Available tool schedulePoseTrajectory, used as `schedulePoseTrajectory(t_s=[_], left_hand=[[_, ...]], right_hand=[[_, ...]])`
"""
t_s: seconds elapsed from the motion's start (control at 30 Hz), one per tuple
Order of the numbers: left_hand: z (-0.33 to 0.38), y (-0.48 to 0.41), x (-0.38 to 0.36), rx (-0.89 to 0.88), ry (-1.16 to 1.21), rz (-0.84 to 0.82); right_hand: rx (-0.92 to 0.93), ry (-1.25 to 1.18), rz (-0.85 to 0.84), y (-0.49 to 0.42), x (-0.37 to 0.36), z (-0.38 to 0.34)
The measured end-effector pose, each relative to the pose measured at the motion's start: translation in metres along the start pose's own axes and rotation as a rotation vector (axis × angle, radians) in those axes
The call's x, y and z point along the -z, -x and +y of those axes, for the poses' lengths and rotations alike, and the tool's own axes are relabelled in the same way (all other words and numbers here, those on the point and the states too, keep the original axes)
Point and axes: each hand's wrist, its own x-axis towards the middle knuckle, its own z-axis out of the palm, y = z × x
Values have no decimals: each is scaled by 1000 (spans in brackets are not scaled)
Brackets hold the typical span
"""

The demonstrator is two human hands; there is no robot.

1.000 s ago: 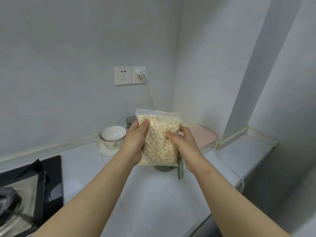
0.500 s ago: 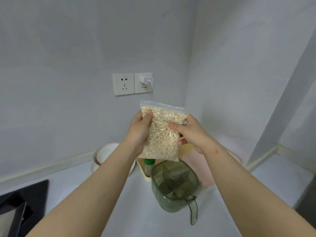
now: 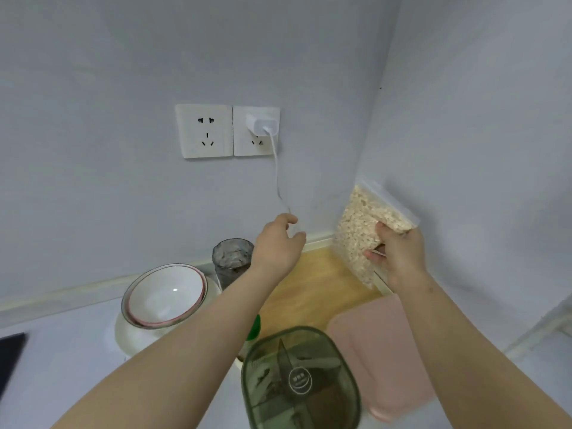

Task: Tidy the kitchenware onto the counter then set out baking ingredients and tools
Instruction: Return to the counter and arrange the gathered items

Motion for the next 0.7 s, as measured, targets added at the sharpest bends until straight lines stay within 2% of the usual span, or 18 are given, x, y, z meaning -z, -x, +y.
schedulePoseTrajectory(t_s=[0.27, 0.5, 0.7], left_hand=[[-24, -48, -52, -2, -149, -140], [-36, -64, -66, 81, -24, -112], [-42, -69, -68, 113, 7, -72]], right_hand=[[-138, -124, 92, -72, 3, 51], [-255, -285, 43, -100, -12, 72], [-264, -226, 90, -104, -21, 79]])
